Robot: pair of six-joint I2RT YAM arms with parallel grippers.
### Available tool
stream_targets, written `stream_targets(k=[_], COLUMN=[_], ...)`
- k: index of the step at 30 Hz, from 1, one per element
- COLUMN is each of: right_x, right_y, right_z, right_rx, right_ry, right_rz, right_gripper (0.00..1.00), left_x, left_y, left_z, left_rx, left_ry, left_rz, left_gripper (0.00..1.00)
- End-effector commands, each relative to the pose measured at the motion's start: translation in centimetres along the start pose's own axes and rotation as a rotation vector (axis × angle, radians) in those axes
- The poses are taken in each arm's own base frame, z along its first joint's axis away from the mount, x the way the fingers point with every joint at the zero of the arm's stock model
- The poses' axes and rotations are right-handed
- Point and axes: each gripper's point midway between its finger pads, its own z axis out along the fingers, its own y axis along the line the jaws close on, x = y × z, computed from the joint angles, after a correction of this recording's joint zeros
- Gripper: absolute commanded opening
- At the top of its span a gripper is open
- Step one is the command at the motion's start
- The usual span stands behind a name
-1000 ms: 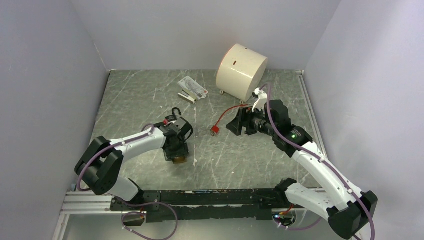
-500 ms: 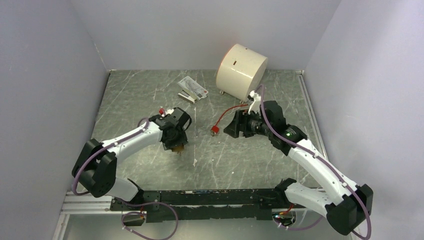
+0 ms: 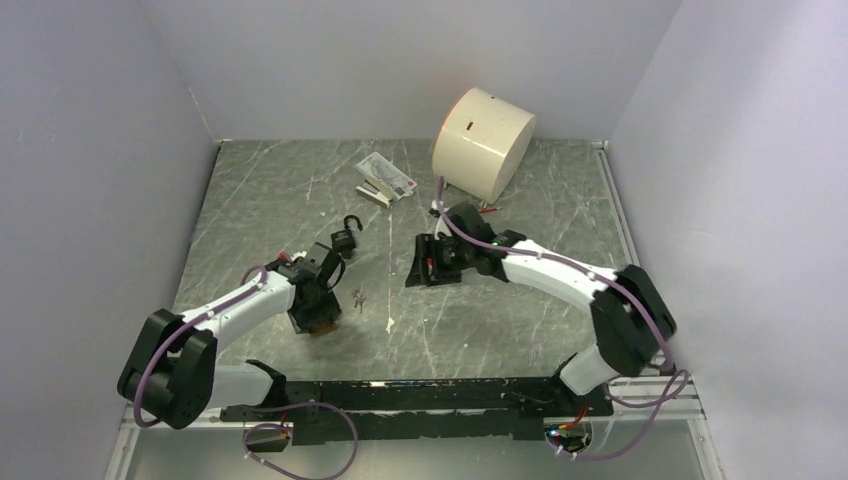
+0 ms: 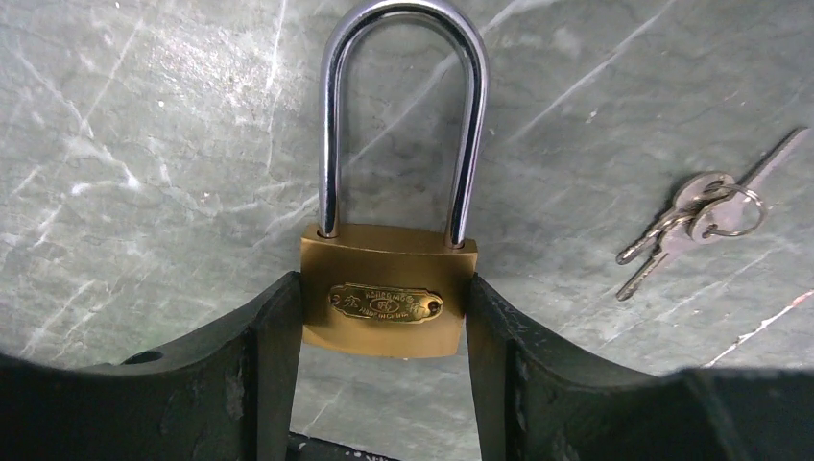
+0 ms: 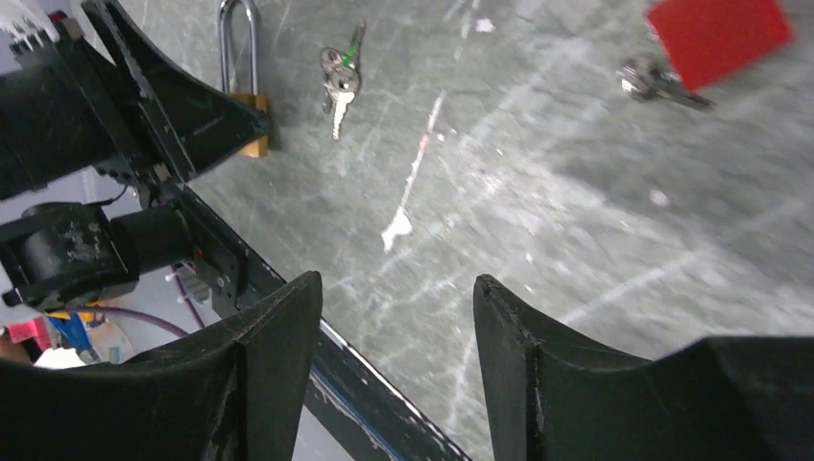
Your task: Unlock with the key
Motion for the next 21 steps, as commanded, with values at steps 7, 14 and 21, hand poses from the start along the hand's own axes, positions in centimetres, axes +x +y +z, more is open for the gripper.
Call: stream_targets(k=[7, 14, 21], right_x=[-1.4, -1.2, -0.7], right_y=[5.9, 5.4, 5.0], right_z=[7.8, 11.5, 14.0], right_rx=[0.06, 0.125, 0.139], right_ry=[0.024, 0.056, 0.1], right_rz=[-0.092, -0.136, -0.166], right_gripper=[0.55, 0.54, 0.44], left_x=[-0.5, -1.7, -2.5], left_y=[-1.2, -1.7, -0.4], left_z=[-0.3, -2.8, -5.2], left_rx=[0.093, 0.174, 0.185], left_ry=[-0.038, -0.099, -0.157], left_rz=[-0.054, -0.06, -0.154], left_gripper=[0.59, 0.79, 0.78])
